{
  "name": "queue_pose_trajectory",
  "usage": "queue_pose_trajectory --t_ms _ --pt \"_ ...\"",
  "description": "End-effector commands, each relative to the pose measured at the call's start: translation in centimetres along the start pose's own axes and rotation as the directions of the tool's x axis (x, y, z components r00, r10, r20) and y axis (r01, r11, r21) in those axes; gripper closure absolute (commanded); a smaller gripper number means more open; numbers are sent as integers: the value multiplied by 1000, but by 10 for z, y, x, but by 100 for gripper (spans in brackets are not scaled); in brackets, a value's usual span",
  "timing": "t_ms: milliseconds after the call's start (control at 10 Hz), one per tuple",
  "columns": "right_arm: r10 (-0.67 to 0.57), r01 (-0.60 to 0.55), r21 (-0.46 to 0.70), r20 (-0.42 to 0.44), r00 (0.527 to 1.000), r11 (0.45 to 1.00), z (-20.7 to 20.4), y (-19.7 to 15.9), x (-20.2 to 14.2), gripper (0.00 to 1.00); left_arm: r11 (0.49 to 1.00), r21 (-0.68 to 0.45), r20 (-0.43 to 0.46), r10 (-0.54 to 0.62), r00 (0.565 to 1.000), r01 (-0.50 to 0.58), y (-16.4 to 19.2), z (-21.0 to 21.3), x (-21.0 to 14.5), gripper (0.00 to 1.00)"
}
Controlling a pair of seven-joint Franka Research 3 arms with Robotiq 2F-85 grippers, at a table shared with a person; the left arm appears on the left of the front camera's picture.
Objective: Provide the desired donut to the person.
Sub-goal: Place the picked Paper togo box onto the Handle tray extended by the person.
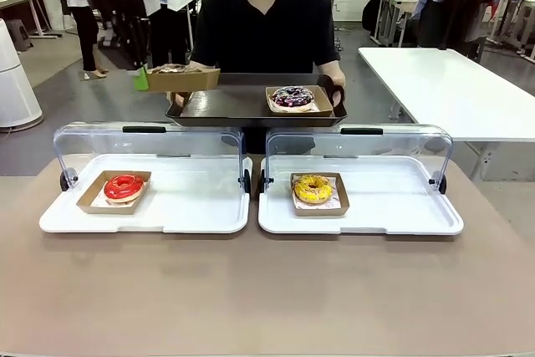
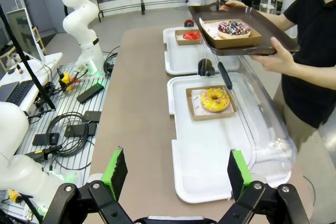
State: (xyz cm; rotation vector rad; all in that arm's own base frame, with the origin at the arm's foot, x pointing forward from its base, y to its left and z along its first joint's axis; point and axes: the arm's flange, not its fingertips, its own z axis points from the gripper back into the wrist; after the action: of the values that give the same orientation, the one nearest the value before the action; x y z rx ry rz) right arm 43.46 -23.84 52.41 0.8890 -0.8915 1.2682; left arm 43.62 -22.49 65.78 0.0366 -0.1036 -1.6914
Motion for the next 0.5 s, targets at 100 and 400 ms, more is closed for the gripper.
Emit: queue_pose_trajectory --t_ms 100,400 --pt "0 0 1 1 1000 1000 0 0 0 0 1000 11 -33 9 999 -9 73 13 21 98" --pt "0 0 1 1 1000 1000 0 0 0 0 998 -53 -35 42 998 -44 139 -6 23 98"
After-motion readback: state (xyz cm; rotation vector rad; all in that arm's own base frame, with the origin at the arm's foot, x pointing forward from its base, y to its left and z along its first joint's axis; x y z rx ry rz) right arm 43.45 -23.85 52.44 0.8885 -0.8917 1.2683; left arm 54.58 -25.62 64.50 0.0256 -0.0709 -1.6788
